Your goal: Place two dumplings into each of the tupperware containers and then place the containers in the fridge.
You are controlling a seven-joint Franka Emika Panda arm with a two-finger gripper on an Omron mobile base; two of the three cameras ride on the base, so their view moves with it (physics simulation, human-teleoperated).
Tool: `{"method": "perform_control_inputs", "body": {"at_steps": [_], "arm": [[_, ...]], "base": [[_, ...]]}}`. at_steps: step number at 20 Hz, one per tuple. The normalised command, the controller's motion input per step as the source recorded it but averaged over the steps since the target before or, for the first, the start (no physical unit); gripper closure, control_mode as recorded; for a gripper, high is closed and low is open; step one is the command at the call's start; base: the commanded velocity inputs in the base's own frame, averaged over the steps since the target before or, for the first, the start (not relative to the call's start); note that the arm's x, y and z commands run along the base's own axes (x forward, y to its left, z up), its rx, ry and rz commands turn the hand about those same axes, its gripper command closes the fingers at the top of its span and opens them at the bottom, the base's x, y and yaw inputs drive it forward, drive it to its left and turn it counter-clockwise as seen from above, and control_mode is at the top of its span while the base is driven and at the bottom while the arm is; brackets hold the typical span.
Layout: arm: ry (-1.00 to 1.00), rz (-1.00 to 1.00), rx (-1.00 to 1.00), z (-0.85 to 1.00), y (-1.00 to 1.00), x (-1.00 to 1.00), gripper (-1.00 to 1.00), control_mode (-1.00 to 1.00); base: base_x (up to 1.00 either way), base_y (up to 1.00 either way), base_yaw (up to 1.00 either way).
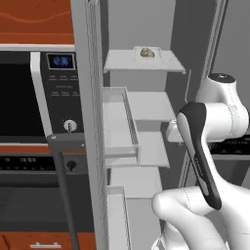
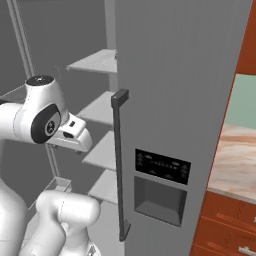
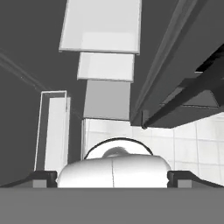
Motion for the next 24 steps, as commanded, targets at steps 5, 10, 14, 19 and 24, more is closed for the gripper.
{"method": "perform_control_inputs", "body": {"at_steps": [5, 10, 14, 19, 24], "arm": [[0.0, 0.0, 0.0, 0.0, 0.0, 0.0, -1.0, 1.0], [0.0, 0.0, 0.0, 0.0, 0.0, 0.0, -1.0, 1.0], [0.0, 0.0, 0.0, 0.0, 0.0, 0.0, -1.0, 1.0], [0.0, 0.0, 0.0, 0.0, 0.0, 0.0, -1.0, 1.0], [0.0, 0.0, 0.0, 0.0, 0.0, 0.0, -1.0, 1.0]], "base": [[-0.86, -0.06, -0.14], [-0.5, -0.09, -0.11], [0.02, -0.64, -0.17], [0.27, -0.69, -0.31], [0.2, -0.52, -0.32]]}}
